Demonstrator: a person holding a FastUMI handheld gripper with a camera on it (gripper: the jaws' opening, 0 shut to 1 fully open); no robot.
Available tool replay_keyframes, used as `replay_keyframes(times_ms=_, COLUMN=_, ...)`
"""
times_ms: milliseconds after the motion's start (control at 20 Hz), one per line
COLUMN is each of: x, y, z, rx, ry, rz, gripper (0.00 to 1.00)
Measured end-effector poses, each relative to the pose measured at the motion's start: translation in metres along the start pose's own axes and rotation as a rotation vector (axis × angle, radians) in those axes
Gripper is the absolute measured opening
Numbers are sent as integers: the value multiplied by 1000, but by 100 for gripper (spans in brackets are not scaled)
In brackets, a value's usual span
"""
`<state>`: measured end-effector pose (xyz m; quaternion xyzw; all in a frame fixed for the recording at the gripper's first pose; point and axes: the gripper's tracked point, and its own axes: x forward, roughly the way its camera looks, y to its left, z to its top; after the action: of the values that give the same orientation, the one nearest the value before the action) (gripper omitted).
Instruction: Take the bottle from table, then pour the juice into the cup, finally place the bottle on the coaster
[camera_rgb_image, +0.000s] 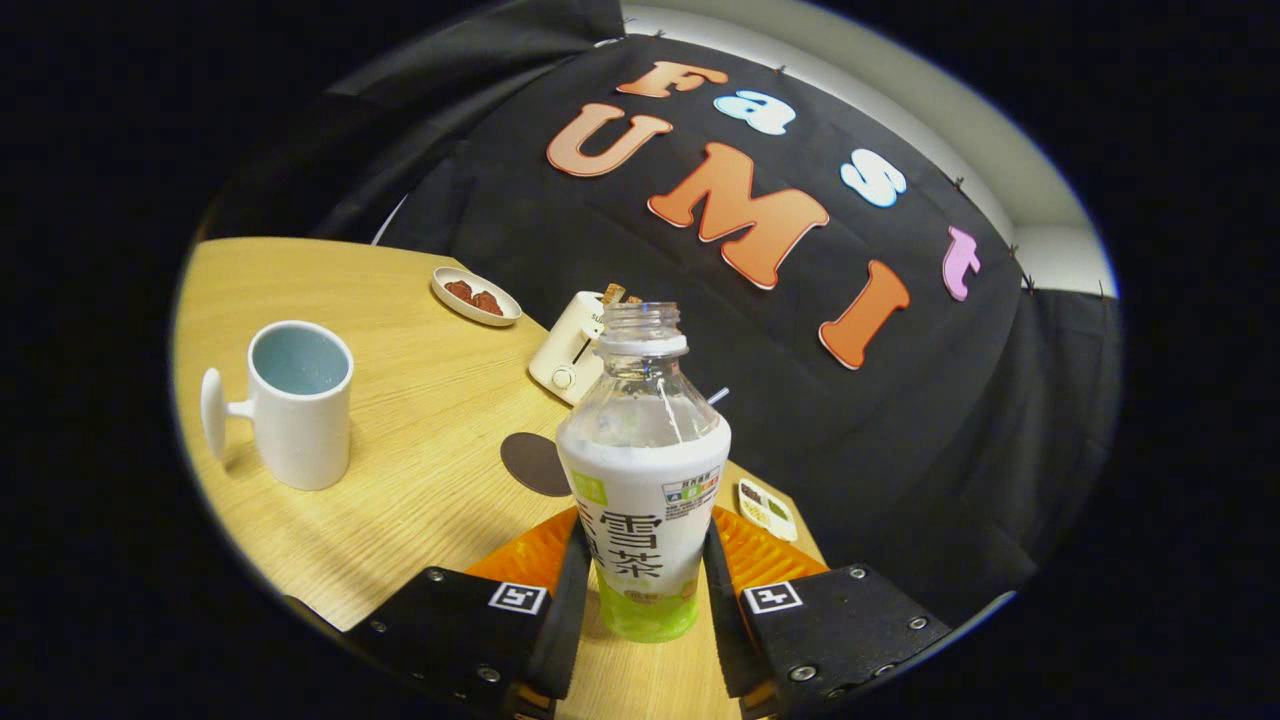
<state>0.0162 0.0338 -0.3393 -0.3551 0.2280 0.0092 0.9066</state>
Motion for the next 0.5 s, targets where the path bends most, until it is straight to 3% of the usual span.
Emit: replay_keyframes(times_ms=500, x=-2, y=15, z=28, rx=-334, ry=-91, rz=-65, gripper=57)
